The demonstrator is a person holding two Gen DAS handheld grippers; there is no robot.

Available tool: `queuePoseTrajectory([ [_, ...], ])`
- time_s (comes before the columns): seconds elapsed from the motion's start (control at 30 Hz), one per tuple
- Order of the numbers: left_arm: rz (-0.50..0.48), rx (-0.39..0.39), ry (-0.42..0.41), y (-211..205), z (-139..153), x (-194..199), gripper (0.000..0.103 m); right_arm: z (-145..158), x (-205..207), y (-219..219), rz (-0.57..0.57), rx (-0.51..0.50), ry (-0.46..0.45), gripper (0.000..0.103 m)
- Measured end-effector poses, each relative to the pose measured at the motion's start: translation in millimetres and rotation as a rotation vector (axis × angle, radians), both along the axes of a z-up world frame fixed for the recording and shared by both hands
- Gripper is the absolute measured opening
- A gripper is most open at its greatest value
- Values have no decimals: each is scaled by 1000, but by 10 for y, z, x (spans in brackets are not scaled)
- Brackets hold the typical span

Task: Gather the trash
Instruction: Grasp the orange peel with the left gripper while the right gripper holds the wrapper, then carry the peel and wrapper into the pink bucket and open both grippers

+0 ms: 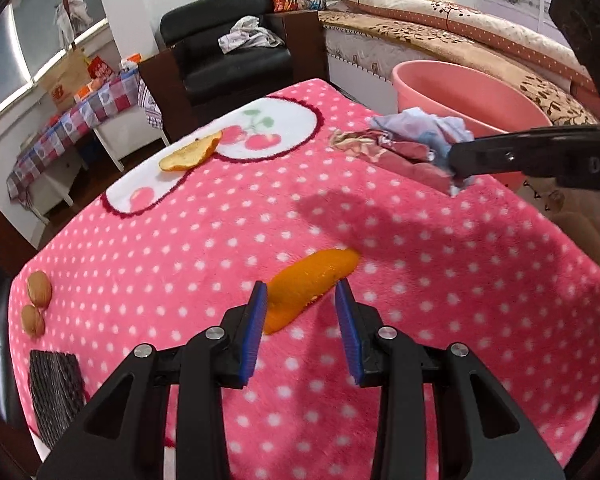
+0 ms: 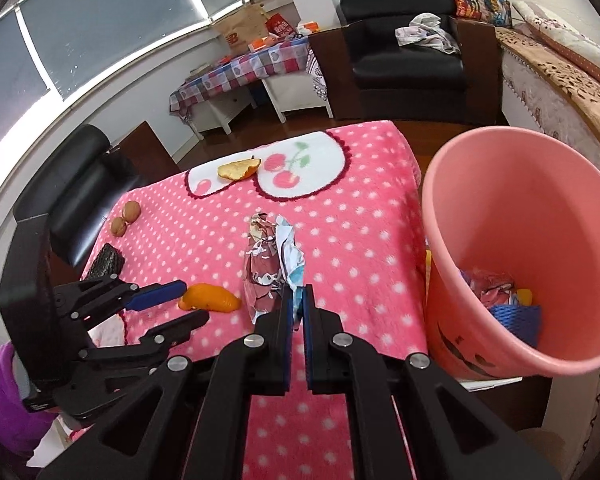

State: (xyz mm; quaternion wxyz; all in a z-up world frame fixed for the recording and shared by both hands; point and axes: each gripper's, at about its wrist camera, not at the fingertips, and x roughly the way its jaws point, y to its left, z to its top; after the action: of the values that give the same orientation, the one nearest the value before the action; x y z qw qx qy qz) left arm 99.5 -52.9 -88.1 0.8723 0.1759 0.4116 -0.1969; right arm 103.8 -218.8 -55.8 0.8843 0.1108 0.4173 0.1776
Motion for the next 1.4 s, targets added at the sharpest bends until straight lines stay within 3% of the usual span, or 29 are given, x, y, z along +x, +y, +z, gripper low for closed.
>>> queuePoseTrajectory([
  [0.07, 9, -15, -6, 9, -10, 1, 35, 0, -23, -15, -3, 2, -1, 4],
  [0.3, 66, -66, -10, 90, 42, -54, 15, 39, -114, 19, -3, -2, -20, 4],
  [0.4, 100, -108, -1, 147, 108, -105, 12, 57, -174, 27, 1, -5, -28, 4],
  [0.83, 272, -225, -16, 73, 424, -522, 12, 95, -467, 61, 6, -20, -67, 4],
  [1.4, 405, -227, -12, -245, 527, -656, 12, 59, -715, -155, -25, -8, -79, 4],
])
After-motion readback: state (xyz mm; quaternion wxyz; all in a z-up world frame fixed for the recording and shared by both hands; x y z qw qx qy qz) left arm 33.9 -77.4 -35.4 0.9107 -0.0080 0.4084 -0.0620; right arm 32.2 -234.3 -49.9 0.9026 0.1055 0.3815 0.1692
